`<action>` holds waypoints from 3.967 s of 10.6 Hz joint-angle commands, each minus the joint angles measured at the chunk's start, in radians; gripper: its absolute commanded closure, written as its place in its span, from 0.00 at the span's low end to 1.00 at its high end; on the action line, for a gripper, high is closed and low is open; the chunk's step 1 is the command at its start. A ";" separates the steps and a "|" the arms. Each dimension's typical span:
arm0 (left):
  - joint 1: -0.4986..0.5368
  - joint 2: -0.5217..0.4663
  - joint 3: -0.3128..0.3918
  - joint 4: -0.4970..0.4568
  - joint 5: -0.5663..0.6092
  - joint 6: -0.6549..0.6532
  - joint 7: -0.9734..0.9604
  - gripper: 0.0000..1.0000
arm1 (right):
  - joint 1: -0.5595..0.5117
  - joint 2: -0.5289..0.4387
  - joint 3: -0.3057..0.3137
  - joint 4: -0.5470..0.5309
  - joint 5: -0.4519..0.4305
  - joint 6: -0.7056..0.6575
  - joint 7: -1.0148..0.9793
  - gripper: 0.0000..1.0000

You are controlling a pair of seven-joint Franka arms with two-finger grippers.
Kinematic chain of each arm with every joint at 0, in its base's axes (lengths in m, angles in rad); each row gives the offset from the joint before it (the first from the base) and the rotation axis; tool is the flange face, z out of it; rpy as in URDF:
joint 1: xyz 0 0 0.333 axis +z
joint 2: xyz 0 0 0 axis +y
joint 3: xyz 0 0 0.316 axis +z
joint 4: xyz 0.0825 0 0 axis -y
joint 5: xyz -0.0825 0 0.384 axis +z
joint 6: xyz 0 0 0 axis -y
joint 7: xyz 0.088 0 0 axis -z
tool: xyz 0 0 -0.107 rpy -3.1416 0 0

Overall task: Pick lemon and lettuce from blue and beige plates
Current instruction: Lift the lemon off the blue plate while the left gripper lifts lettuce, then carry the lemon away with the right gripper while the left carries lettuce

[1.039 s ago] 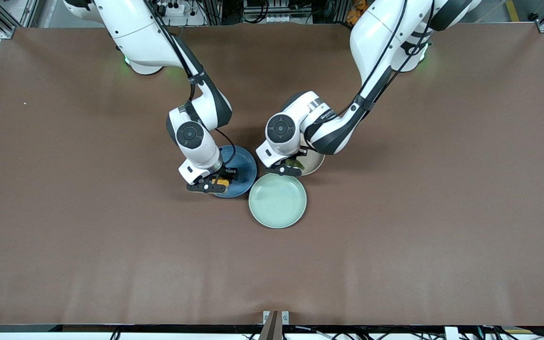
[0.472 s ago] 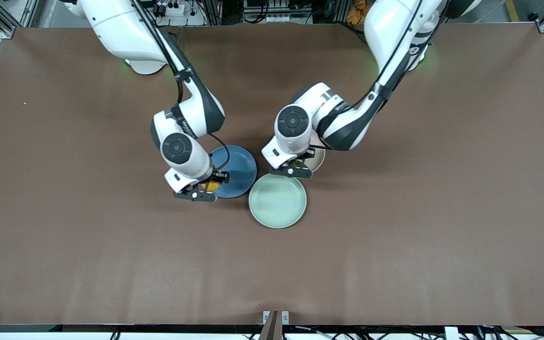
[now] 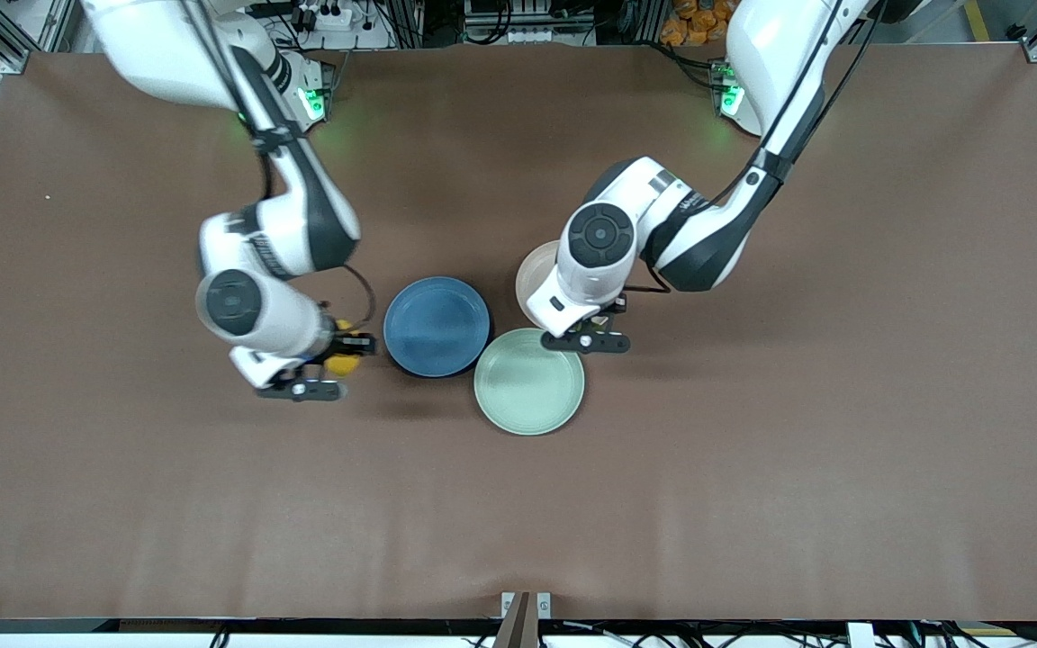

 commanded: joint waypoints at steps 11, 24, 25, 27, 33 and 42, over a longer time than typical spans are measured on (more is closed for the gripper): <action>0.186 -0.013 -0.014 -0.012 0.075 0.015 0.112 1.00 | -0.247 -0.118 0.013 -0.029 -0.085 -0.137 -0.302 0.74; 0.081 0.055 -0.023 0.008 0.071 -0.042 -0.035 1.00 | -0.293 -0.102 0.015 -0.185 -0.107 0.102 -0.375 0.74; 0.110 0.053 -0.023 0.025 0.071 -0.042 -0.003 1.00 | -0.293 -0.102 0.015 -0.196 -0.107 0.125 -0.375 0.74; 0.150 0.055 -0.021 0.043 0.071 -0.016 0.035 1.00 | -0.296 -0.092 0.015 -0.231 -0.107 0.194 -0.375 0.74; 0.316 0.081 -0.020 0.043 0.065 0.085 0.099 1.00 | -0.298 -0.015 0.015 -0.238 -0.107 0.304 -0.377 0.74; 0.400 0.161 0.044 0.043 0.071 0.220 0.250 1.00 | -0.339 0.092 0.016 -0.236 -0.102 0.415 -0.453 0.73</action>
